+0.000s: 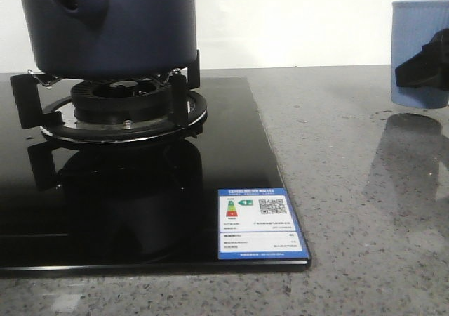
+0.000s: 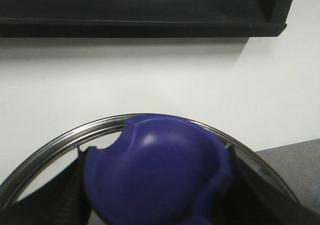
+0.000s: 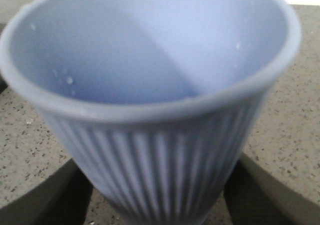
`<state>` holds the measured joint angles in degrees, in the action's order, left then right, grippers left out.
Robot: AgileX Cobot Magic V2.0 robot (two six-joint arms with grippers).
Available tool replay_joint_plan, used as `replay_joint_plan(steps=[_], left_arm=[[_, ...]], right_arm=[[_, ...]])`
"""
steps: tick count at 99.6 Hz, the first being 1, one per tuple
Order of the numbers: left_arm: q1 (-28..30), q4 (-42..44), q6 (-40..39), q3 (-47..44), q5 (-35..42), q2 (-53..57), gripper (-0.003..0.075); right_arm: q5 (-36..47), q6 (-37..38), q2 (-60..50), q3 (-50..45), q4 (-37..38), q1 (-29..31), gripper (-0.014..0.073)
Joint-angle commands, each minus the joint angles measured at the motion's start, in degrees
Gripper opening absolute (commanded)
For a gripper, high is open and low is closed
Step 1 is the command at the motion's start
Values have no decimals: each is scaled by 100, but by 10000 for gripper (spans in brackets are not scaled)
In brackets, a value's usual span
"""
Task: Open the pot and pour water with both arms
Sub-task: 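Lower the cup back onto the counter and open the right gripper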
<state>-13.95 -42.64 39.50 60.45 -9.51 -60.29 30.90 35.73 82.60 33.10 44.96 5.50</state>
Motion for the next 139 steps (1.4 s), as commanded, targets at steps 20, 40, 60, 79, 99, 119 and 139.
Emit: replay_joint_plan(steps=[20, 40, 60, 79, 99, 119, 139], left_arm=[[22, -119, -24, 207, 418, 147, 326], [22, -119, -24, 207, 413, 147, 326], [22, -119, -24, 207, 413, 147, 326], [22, -119, -24, 207, 413, 147, 326], [22, -119, -24, 207, 413, 147, 326], [22, -119, -24, 207, 413, 147, 326], [1, -119, -24, 207, 362, 147, 326]], right_arm=[[626, -198, 65, 160, -245, 23, 281], [737, -198, 65, 160, -245, 23, 449], [689, -188, 65, 160, -245, 23, 619], [450, 485, 9, 149, 245, 23, 619], [294, 1231, -384, -98, 1138, 23, 619], [-4, 1382, -1105, -565, 1138, 23, 619], [-894, 1845, -2088, -896, 1138, 23, 619]])
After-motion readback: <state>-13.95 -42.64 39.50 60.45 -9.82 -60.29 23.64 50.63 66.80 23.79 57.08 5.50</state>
